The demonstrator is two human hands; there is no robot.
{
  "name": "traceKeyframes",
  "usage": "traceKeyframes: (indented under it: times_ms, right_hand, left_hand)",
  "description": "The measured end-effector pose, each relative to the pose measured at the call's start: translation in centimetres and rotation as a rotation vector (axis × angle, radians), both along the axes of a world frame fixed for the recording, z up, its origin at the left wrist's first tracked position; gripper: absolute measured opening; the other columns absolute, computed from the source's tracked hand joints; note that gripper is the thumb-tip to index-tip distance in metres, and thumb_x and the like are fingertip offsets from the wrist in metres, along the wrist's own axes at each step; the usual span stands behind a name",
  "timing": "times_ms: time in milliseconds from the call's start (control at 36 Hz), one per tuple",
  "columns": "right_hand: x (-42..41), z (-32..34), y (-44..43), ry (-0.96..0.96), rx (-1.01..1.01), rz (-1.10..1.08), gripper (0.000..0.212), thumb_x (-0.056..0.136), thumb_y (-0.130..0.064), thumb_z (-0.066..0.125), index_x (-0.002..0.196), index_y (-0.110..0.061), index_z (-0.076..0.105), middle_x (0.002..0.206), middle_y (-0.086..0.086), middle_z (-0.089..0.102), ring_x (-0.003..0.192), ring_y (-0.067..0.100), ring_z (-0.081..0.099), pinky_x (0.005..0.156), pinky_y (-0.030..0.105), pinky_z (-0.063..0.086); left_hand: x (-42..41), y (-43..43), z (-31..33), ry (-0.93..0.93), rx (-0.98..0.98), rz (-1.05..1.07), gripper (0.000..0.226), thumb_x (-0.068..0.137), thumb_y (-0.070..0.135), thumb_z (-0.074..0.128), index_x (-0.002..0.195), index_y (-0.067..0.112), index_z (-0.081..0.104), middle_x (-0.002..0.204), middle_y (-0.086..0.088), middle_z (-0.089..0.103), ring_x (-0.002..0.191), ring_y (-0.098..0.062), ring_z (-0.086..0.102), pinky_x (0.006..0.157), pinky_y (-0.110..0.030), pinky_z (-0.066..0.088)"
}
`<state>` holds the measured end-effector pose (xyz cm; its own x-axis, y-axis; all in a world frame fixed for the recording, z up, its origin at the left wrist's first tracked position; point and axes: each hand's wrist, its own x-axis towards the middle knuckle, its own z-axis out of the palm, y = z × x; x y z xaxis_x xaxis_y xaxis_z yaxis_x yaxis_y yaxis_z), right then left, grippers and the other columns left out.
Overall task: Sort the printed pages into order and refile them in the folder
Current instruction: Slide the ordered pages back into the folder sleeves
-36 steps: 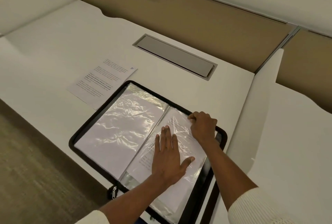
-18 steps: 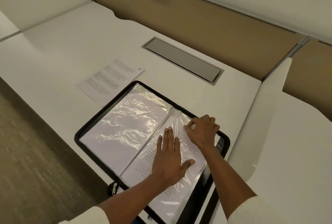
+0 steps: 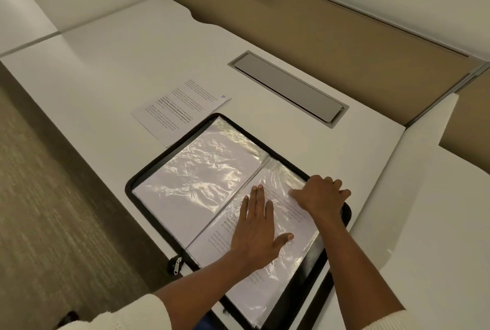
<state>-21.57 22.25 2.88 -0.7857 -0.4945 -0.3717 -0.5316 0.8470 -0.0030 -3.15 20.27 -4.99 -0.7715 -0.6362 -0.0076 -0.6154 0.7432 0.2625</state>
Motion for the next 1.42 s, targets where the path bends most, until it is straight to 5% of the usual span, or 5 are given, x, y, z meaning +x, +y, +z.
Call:
traceKeyframes:
  times_ms: [389,528,917,1139,1417]
  right_hand:
    - [2.0,1.2,3.9,-0.305,-0.674,-0.332,0.062,0.08,-0.027,0.091,0.129,-0.02,0.052,0.108,-0.003,0.064,0.091,0.015,0.059,0.06,0.016,0.034]
    - [4.8,-0.4,5.5,-0.345,-0.915,-0.476,0.102,0.08,-0.034,0.091,0.157,-0.024,0.026,0.123,-0.002,0.059,0.107,0.015,0.059,0.086,0.029,0.051]
    - [12.9,-0.8,7.9,-1.01,-1.187,-0.622,0.058,0.091,-0.026,0.081,0.144,-0.018,0.058,0.133,0.006,0.072,0.122,0.032,0.068,0.104,0.052,0.052]
    - [17.2,2.9,5.0,-1.352,-1.31,-0.493,0.09,0.066,-0.071,0.087,0.135,-0.017,0.067,0.139,0.018,0.066,0.129,0.038,0.063,0.099,0.046,0.057]
    - [22.0,1.1,-2.8,-0.902,-0.756,0.122,0.091,0.076,-0.1,0.033,0.155,-0.055,0.035,0.165,-0.023,0.031,0.153,0.007,0.028,0.127,0.053,0.024]
  left_hand:
    - [0.6,-1.3,2.1,0.037,0.201,-0.022,0.076,0.1,0.063,0.055,0.157,0.015,0.036,0.177,-0.012,-0.001,0.163,-0.029,-0.003,0.123,-0.038,-0.007]
    - [0.9,-2.4,2.2,0.156,0.286,-0.008,0.057,0.099,0.053,0.061,0.143,0.019,0.052,0.173,-0.008,0.02,0.16,-0.027,0.016,0.129,-0.049,0.022]
    - [4.9,-7.7,4.5,0.406,0.495,0.087,0.036,0.091,0.055,0.074,0.111,0.026,0.067,0.131,0.011,0.062,0.126,-0.009,0.051,0.104,-0.032,0.047]
    - [9.2,-12.5,9.6,0.329,1.06,0.276,0.078,0.076,0.098,0.048,0.105,0.03,0.075,0.112,0.013,0.075,0.107,-0.008,0.07,0.1,-0.042,0.057]
    - [14.6,-20.6,13.7,0.202,1.244,0.359,0.092,0.085,0.094,0.021,0.117,0.028,0.077,0.109,0.006,0.079,0.111,-0.018,0.07,0.086,-0.034,0.05]
